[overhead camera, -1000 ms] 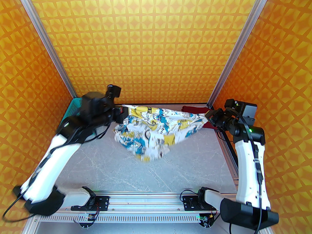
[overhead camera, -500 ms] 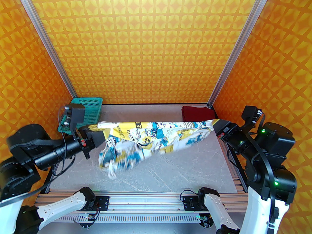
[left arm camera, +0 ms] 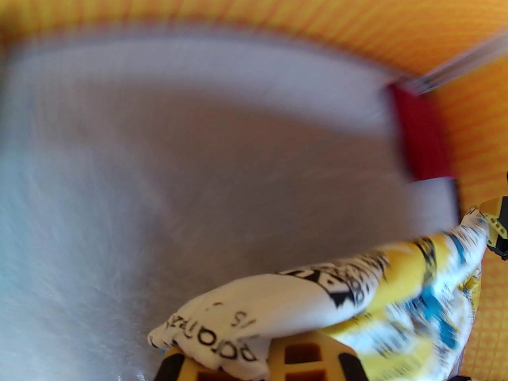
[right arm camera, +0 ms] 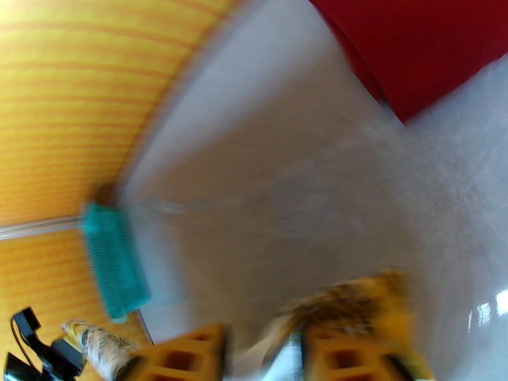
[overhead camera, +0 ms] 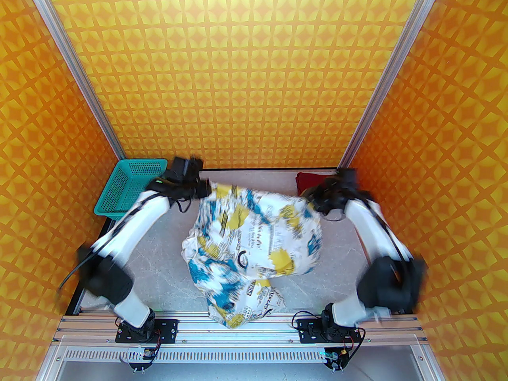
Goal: Fold and stack the mixed laundry pile
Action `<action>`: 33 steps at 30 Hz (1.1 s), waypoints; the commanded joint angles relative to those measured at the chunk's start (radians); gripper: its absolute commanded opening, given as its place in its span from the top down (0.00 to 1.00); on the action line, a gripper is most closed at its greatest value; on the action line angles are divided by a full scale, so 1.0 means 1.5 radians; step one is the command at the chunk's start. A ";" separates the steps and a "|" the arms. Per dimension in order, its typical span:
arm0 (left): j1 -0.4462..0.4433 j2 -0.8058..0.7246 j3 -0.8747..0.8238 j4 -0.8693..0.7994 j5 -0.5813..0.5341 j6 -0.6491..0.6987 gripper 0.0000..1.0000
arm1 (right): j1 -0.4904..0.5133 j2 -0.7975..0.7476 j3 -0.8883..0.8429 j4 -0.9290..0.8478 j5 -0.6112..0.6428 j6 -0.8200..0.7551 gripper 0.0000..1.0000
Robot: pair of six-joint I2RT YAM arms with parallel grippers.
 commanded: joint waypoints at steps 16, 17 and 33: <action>0.045 0.009 -0.057 0.184 0.138 -0.011 1.00 | 0.007 0.088 -0.129 0.165 -0.007 -0.120 0.42; 0.046 0.010 -0.056 0.183 0.139 -0.012 1.00 | 0.007 0.092 -0.132 0.172 -0.007 -0.121 0.45; 0.072 0.003 -0.041 0.182 0.150 -0.036 1.00 | 0.007 0.042 -0.091 0.162 -0.056 -0.101 1.00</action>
